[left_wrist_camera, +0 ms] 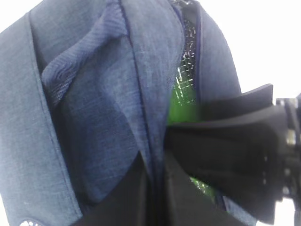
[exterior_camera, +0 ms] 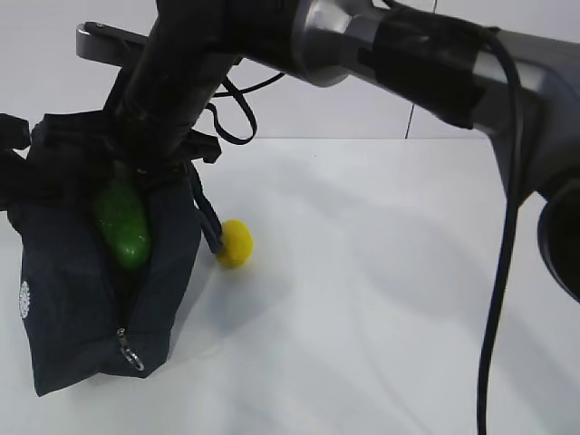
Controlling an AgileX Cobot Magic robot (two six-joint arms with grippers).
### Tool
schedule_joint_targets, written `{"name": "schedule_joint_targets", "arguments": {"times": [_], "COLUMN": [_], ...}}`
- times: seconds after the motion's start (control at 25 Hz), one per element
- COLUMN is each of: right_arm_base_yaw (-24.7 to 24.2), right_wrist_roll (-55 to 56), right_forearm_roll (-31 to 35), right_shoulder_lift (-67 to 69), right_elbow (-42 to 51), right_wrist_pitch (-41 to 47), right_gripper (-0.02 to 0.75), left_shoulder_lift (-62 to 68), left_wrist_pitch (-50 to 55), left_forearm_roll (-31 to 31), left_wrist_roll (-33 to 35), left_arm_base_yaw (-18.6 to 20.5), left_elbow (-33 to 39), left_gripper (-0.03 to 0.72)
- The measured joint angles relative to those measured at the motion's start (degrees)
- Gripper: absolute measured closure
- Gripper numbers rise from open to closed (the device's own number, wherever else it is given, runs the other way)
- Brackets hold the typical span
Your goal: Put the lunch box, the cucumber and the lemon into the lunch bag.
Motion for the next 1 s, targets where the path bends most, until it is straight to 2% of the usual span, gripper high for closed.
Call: {"name": "schedule_joint_targets", "arguments": {"times": [0.16, 0.36, 0.44, 0.6, 0.72, 0.88, 1.0], "right_arm_base_yaw": [0.0, 0.0, 0.0, 0.0, 0.0, 0.0, -0.1], "right_wrist_roll": [0.2, 0.3, 0.3, 0.3, 0.1, -0.5, -1.2], "right_forearm_roll": [0.0, 0.0, 0.0, -0.1, -2.3, -6.2, -8.7], "right_shoulder_lift": [0.9, 1.2, 1.2, 1.2, 1.2, 0.8, -1.0], "right_elbow": [0.0, 0.1, 0.1, -2.3, -8.7, -19.2, -21.4], "right_wrist_pitch": [-1.3, -1.0, -0.2, 5.6, 10.5, 11.5, 11.7], "right_gripper": [0.332, 0.19, 0.167, 0.157, 0.156, 0.156, 0.156], "left_shoulder_lift": [0.0, 0.0, 0.0, 0.0, 0.0, 0.0, 0.0], "left_wrist_pitch": [0.1, 0.1, 0.1, 0.1, 0.1, 0.1, 0.1], "left_forearm_roll": [-0.3, -0.4, -0.4, -0.4, -0.4, -0.4, -0.4], "left_wrist_roll": [0.1, 0.1, 0.2, 0.2, 0.2, 0.2, 0.2], "left_arm_base_yaw": [0.0, 0.0, 0.0, 0.0, 0.0, 0.0, 0.0], "left_elbow": [0.0, 0.0, 0.0, 0.0, 0.0, 0.0, 0.0], "left_gripper": [0.684, 0.684, 0.684, 0.684, 0.684, 0.684, 0.684]}}
